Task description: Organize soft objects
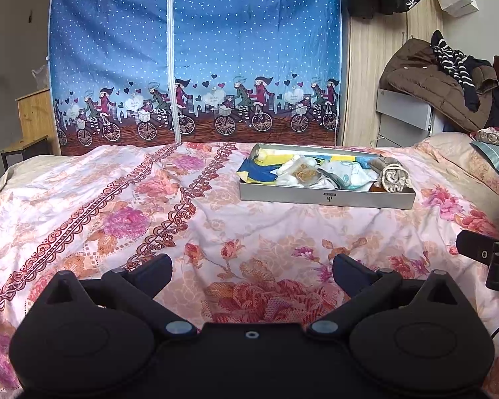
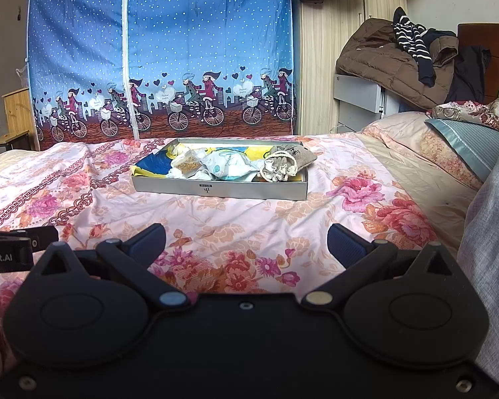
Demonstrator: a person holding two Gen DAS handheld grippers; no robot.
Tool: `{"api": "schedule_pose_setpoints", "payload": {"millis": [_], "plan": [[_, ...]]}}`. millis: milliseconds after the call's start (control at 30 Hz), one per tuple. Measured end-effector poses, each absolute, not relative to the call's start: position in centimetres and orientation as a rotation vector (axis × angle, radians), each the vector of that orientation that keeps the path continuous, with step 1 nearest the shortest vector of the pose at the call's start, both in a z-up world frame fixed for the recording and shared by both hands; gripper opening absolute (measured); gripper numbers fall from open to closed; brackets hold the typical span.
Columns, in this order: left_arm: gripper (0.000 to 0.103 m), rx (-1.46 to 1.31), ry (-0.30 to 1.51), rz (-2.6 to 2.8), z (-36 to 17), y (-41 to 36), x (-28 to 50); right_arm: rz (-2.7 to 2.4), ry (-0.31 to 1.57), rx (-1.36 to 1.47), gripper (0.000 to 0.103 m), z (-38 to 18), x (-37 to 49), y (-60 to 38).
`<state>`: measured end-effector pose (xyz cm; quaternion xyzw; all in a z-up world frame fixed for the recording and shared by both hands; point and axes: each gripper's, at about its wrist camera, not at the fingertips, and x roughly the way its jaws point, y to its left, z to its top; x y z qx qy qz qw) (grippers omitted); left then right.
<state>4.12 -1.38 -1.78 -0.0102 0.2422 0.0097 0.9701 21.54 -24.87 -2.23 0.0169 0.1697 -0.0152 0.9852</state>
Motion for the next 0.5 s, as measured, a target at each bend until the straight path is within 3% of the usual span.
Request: {"api": "schedule_pose_setpoints", "payload": {"millis": [500], "plan": [[0.102, -0.003, 0.486, 0.026, -1.61, -1.56, 3.93, -0.031, 0.342, 0.033, 0.103, -2.19, 21.54, -24.84]]}}
